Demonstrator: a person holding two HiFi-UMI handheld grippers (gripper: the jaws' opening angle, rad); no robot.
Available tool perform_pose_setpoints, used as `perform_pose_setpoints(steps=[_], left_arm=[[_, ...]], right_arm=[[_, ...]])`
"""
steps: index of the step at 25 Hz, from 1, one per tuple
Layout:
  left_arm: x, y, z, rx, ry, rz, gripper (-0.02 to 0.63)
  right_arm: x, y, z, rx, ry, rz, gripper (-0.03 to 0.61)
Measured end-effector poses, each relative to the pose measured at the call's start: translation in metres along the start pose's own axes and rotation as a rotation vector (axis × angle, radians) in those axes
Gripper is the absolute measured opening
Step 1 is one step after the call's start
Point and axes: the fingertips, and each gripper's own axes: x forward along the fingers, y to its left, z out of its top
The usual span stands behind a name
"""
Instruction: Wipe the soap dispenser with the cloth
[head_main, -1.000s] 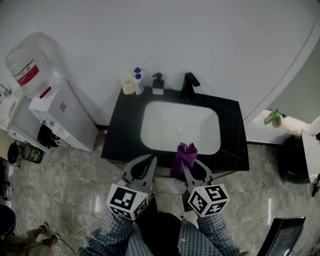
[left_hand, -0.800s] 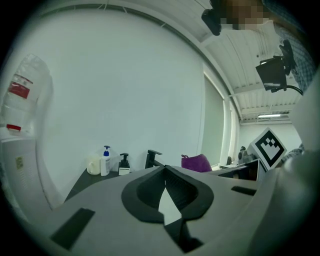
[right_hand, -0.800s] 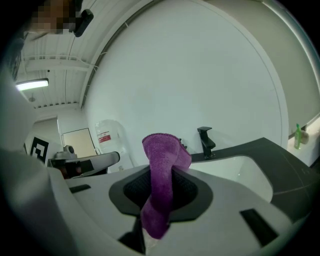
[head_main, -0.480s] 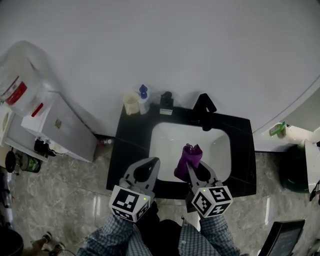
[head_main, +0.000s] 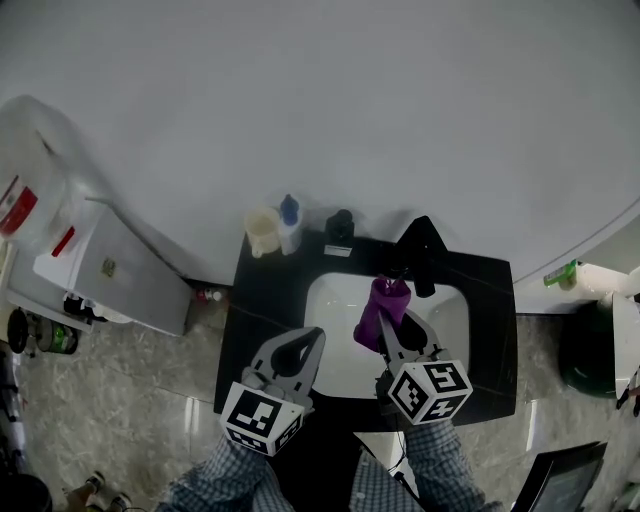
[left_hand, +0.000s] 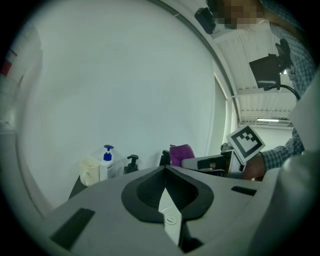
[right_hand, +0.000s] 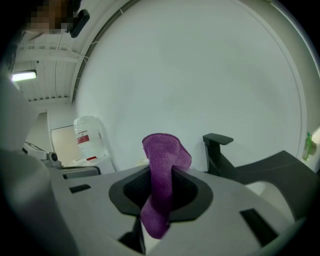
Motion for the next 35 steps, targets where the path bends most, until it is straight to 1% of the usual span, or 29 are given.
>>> perform_pose_setpoints(steps=[4, 10, 15, 19, 23, 26, 28, 32, 35], left_arm=[[0.008, 0.006, 0.001, -0.009, 0.004, 0.022, 0.011], [0.017, 0.021, 0.001, -0.034, 0.001, 0.082, 0.011], [0.023, 0.030, -0.002, -0.058, 0.006, 0.129, 0.011], [0.023, 0.039, -0.004, -0.056, 0.004, 0.154, 0.011], [0.021, 0.047, -0.009, -0.064, 0.016, 0.193, 0.011], [0.018, 0.056, -0.012, -0.075, 0.034, 0.229, 0.011], [0.018, 0.059, -0.013, -0.075, 0.042, 0.238, 0.011], [0.020, 0.059, -0.014, -0.065, 0.037, 0.225, 0.011], [0.019, 0.063, -0.018, -0.075, 0.044, 0.240, 0.011]], right_arm=[[0.038, -0.011, 0.027, -0.019, -0.017, 0.028, 0.089], [0.097, -0.020, 0.062, -0.075, -0.013, 0.071, 0.089], [0.140, -0.023, 0.071, -0.118, 0.013, 0.112, 0.089], [0.170, -0.027, 0.061, -0.112, 0.046, 0.122, 0.089], [0.190, -0.049, 0.045, -0.061, 0.080, 0.073, 0.089], [0.198, -0.061, 0.031, -0.034, 0.103, 0.053, 0.089], [0.202, -0.068, 0.020, -0.025, 0.124, 0.039, 0.089], [0.207, -0.085, -0.005, -0.077, 0.193, -0.007, 0.089], [0.209, -0.093, -0.021, -0.084, 0.230, -0.025, 0.089]])
